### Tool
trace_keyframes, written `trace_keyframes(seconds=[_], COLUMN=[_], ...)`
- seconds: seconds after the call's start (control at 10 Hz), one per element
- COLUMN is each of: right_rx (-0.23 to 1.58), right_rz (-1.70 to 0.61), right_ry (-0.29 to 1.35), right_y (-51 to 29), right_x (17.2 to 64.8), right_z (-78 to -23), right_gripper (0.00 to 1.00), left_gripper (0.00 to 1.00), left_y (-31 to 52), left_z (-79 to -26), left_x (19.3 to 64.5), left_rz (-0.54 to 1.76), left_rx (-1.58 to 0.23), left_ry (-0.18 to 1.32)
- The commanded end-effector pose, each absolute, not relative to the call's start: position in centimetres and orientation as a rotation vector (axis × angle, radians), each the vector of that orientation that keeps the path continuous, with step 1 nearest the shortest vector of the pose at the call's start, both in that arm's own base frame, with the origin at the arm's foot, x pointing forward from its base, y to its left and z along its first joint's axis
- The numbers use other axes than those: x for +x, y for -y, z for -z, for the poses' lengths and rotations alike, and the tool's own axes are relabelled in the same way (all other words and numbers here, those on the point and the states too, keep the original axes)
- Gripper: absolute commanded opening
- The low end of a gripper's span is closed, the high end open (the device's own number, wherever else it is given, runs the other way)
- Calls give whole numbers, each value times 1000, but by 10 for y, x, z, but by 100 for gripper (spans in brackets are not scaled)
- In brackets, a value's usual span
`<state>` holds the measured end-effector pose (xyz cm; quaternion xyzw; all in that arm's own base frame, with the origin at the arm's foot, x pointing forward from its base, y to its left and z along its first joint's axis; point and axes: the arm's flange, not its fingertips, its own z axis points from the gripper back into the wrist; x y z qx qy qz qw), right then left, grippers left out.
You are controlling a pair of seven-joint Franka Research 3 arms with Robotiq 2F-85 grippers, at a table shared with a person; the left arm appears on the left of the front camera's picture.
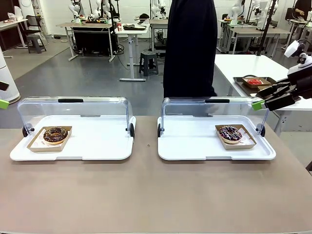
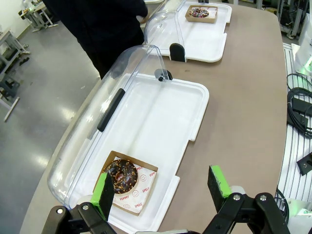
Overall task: Provide the desired donut to the person.
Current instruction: Place the picked Paper togo box onto the Handle tray extended by the person.
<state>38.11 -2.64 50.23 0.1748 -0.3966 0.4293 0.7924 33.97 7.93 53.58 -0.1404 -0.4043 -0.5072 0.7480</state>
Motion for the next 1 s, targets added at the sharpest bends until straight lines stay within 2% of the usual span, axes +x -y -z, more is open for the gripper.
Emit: trace_keyframes(seconds=[0.0, 0.9], right_rx=[376, 376], right_rz=[-921, -921], right_ry=[851, 851], right_y=[26, 26], right_x=[380, 380], right_z=[-501, -501], right_gripper=[100, 100], left_gripper=[100, 100], left_y=[-80, -80], left_z=[-536, -536], left_x=[339, 339], left_rz=[1103, 1103], left_rx=[-313, -313], left_ry=[888, 888])
